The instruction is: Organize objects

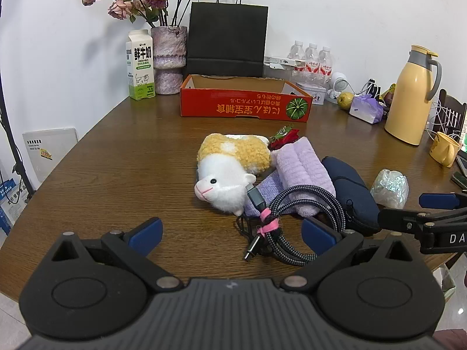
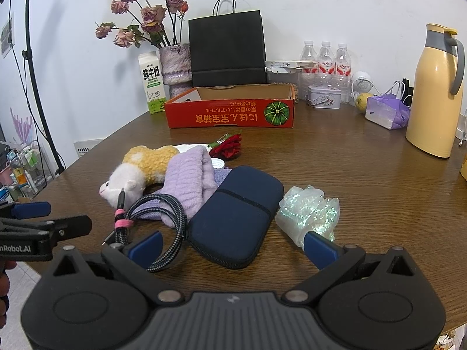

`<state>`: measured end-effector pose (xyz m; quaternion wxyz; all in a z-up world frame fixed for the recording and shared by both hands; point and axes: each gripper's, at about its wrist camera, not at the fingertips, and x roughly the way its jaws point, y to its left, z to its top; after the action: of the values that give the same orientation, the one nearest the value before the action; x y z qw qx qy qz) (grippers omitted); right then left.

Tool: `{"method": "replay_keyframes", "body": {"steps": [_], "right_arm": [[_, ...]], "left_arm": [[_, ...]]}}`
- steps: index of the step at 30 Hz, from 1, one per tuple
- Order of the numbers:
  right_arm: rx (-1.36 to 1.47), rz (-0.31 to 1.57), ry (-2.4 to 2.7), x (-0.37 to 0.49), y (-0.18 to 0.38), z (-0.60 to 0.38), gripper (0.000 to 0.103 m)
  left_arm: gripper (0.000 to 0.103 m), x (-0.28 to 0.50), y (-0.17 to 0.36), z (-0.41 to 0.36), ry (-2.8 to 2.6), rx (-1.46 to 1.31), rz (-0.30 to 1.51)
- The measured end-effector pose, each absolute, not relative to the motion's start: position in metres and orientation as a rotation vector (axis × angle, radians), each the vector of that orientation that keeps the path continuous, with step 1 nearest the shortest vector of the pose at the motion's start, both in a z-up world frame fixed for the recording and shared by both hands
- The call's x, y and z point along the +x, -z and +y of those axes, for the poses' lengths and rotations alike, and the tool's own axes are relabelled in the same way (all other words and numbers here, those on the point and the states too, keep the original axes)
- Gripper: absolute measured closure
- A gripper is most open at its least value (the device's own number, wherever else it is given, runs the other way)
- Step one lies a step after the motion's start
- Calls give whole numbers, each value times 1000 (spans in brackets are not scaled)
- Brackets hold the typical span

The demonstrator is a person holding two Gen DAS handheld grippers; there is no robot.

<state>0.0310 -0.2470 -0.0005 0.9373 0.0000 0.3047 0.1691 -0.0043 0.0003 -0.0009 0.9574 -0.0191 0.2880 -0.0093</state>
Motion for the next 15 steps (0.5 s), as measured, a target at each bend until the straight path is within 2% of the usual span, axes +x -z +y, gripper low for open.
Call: {"method": "replay_keyframes", "body": {"steps": [15], "right_arm": [[-2, 622, -346, 30, 0, -247, 0]], "left_arm": [[0, -4, 1, 1, 20, -39, 584]]}}
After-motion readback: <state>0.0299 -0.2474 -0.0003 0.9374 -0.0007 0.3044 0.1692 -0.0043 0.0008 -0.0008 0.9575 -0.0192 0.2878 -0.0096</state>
